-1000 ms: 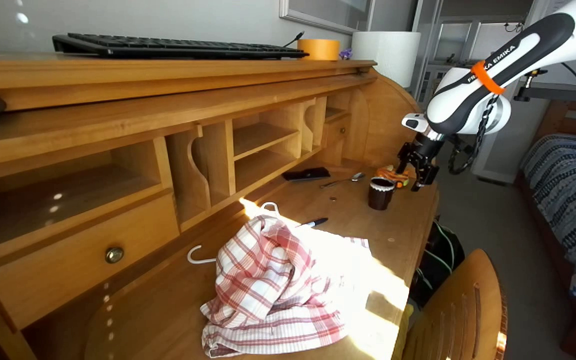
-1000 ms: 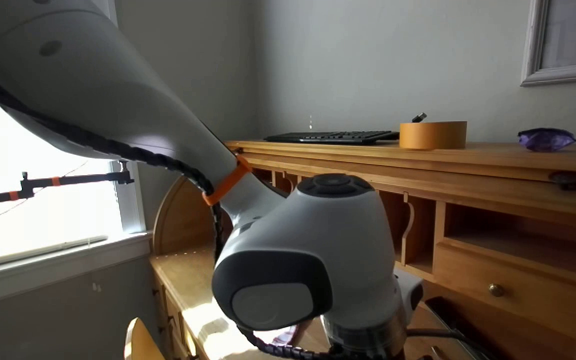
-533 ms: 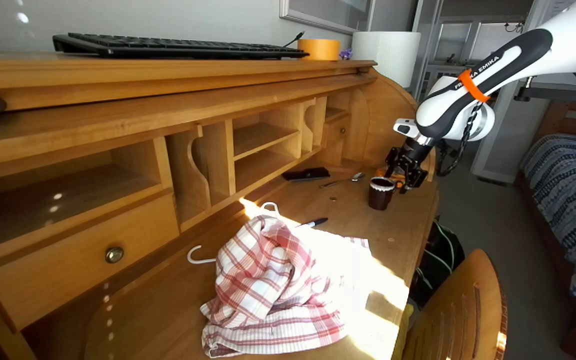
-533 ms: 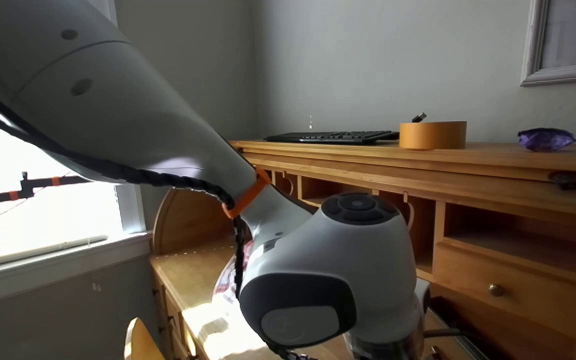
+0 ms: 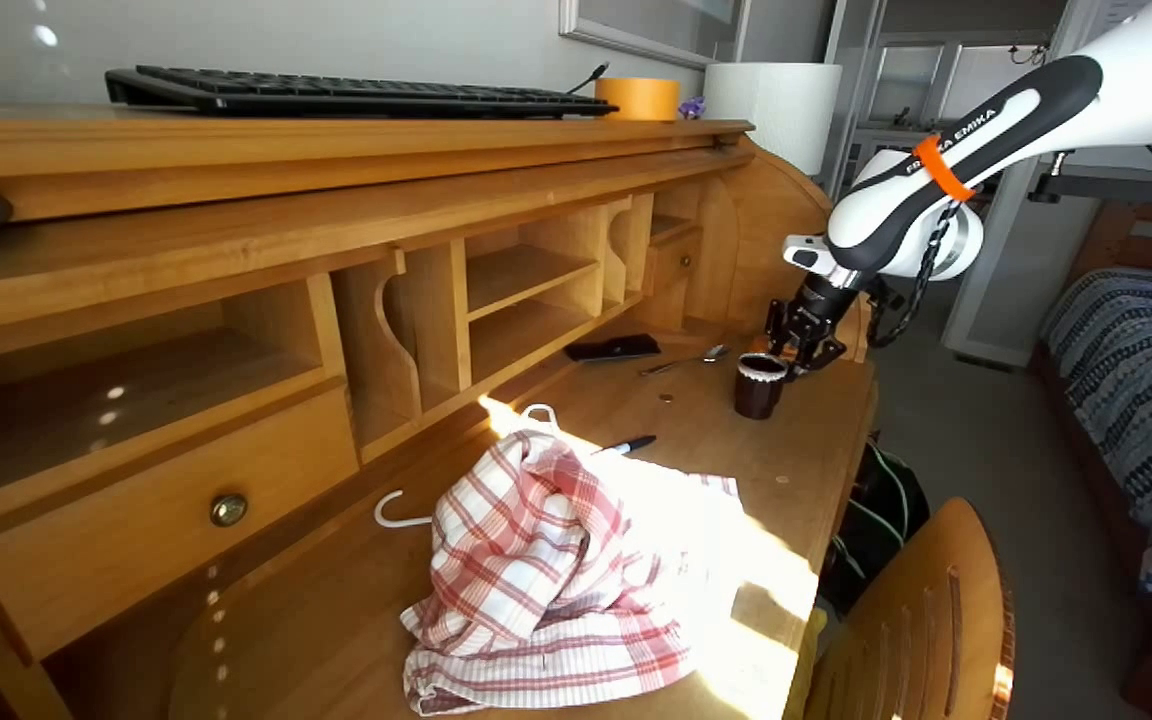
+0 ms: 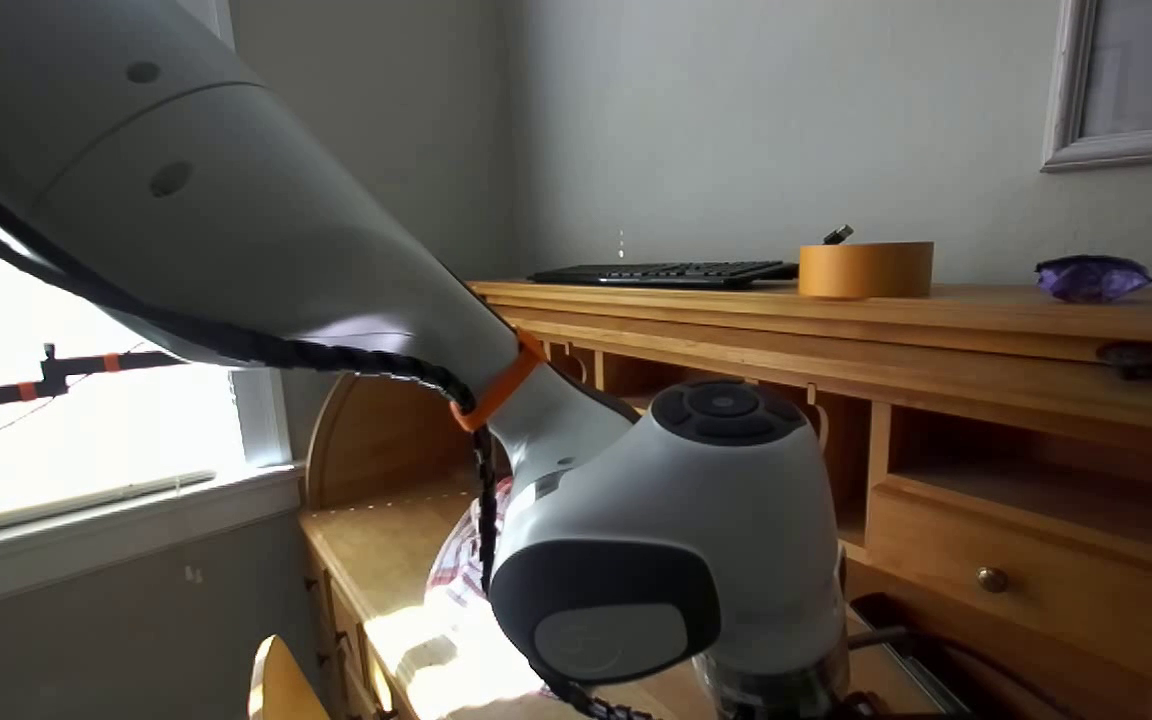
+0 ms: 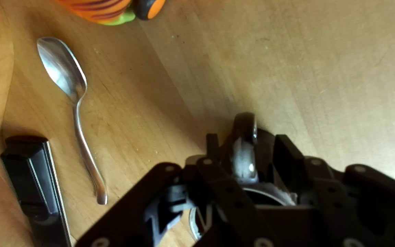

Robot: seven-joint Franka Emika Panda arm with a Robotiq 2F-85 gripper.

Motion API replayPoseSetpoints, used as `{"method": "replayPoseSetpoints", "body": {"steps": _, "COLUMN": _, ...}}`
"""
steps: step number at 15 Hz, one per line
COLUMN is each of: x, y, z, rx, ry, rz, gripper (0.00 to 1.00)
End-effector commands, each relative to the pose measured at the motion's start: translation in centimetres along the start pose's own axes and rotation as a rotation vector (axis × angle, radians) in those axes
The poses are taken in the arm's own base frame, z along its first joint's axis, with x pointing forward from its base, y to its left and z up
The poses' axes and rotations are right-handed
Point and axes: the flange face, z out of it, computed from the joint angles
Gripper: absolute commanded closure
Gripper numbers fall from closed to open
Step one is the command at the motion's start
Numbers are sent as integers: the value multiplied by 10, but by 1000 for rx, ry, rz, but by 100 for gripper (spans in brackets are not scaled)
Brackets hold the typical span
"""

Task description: Move the cup to the left

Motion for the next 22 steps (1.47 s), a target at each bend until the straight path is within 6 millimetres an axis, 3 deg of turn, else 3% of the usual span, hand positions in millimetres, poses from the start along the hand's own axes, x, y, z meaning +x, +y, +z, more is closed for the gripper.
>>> {"method": "replayPoseSetpoints", "body": {"steps": 1, "x": -7, "y": -2, "z": 1, "rx": 33, "ry": 8, "rz": -50, "gripper": 69}}
{"method": "replayPoseSetpoints", "body": {"steps": 4, "x": -9, "y": -4, "z": -2, "rx": 46, "ry": 1, "rz": -68, "gripper": 98}}
{"method": "replayPoseSetpoints", "body": {"steps": 7, "x": -9, "y": -9, "z": -9, "rx": 79, "ry": -6, "rz": -28, "gripper": 96}}
{"method": "replayPoseSetpoints", "body": {"steps": 11, "x": 1, "y": -13, "z": -34, "rx": 105, "ry": -95, "rz": 193, "gripper": 96}}
{"method": "replayPoseSetpoints", "body": {"steps": 16, "x": 54, "y": -20, "z": -80, "rx": 107, "ry": -148, "rz": 469, "gripper": 96}}
{"method": "replayPoseSetpoints", "body": {"steps": 19, "x": 94, "y": -47, "z": -110, "rx": 112, "ry": -170, "rz": 629, "gripper": 96}}
{"method": "replayPoseSetpoints", "body": {"steps": 22, "x": 133, "y": -79, "z": -128, "rx": 120, "ry": -161, "rz": 790, "gripper": 96}}
